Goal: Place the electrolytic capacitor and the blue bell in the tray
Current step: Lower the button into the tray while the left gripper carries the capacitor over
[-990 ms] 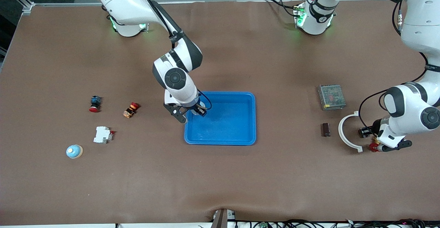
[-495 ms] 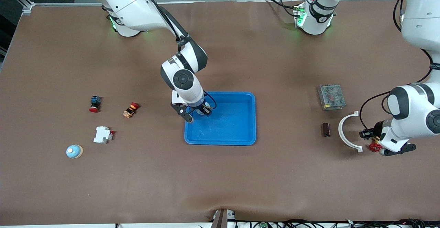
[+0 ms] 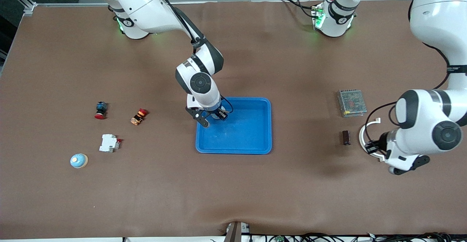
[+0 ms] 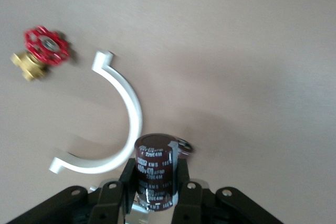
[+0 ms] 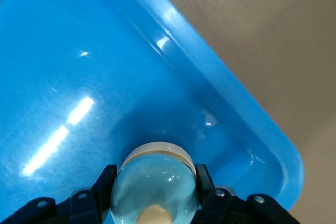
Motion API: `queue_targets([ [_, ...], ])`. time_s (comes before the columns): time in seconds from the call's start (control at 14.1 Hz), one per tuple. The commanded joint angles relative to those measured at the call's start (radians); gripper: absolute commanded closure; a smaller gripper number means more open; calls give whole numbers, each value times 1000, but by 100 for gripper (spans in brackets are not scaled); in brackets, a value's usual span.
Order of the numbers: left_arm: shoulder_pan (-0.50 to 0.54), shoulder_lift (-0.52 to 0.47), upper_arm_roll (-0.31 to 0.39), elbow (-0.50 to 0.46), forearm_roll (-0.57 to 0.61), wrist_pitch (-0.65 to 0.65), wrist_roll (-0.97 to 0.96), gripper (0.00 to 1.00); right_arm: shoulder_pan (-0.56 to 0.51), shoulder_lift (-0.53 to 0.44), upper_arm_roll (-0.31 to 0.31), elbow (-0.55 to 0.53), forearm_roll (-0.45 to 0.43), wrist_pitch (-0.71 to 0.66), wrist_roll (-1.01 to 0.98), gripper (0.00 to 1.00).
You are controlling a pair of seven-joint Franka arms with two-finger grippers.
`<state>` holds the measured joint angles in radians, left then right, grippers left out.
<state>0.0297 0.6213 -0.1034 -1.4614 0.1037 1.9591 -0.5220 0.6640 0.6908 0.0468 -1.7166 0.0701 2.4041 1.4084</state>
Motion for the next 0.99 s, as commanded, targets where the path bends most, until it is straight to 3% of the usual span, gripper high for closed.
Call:
queue_targets([
  [0.0, -86, -3, 4, 15, 10, -23, -174, 88, 26, 4, -18, -1, -13, 10, 30, 100],
  [0.92, -468, 37, 4, 15, 4, -16, -742, 88, 34, 26, -38, -3, -49, 33, 52, 100],
])
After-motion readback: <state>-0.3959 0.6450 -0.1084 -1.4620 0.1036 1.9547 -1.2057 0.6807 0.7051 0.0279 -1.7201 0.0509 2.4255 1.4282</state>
